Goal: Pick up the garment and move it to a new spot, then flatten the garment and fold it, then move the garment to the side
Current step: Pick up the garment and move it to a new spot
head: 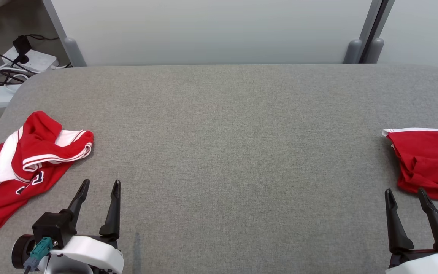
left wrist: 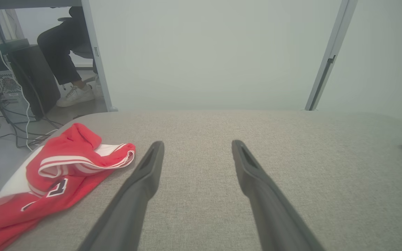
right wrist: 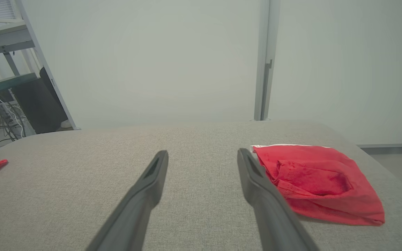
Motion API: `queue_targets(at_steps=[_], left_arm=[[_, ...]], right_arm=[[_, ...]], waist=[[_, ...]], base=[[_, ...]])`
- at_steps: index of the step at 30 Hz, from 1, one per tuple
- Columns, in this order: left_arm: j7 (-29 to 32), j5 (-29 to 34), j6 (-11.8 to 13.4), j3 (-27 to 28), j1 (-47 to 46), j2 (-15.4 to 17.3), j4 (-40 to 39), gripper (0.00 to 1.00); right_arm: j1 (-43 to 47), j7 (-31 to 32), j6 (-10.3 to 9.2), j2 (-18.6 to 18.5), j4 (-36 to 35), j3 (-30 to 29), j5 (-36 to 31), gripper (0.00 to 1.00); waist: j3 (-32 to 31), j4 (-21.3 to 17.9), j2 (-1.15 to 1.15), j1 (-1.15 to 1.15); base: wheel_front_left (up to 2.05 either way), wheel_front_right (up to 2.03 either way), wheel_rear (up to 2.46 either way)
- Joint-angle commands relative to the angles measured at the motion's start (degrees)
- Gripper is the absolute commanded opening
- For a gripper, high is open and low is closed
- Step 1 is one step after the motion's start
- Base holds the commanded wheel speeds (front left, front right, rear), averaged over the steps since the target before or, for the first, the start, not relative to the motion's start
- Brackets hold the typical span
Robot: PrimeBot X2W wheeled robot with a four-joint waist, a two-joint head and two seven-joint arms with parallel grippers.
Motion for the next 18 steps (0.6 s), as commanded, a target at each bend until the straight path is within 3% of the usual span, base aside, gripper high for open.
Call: queue_targets(at_steps=[1, 9, 18], left_arm=[[-0.1, -0.5, 0.7, 1.9, -1.0, 1.4, -1.6, 1.0], [0.2, -0.6, 1.1, 1.4, -1.1, 1.7, -1.7, 1.0], [-0.1, -1.0, 1.7, 1.4, -1.7, 1.6, -1.8, 1.0]], right_arm=[[-0.7, 0.1, -0.16, -0.7, -1.7, 1.3, 0.1, 1.0], [-0.3, 0.1, -0.16, -0.6, -1.7, 0.9, 0.4, 1.0], [-0.7, 0.7, -0.16, -0.6, -2.6, 1.8, 0.5, 1.0]], waist=[[-0.2, -0.1, 0.0, 0.0], [-0.6, 0.5, 0.0, 0.0], [-0.2, 6.0, 0.0, 0.0]], base=[[0.0, 0.0, 0.0], [0.0, 0.0, 0.0], [0.0, 0.0, 0.0]])
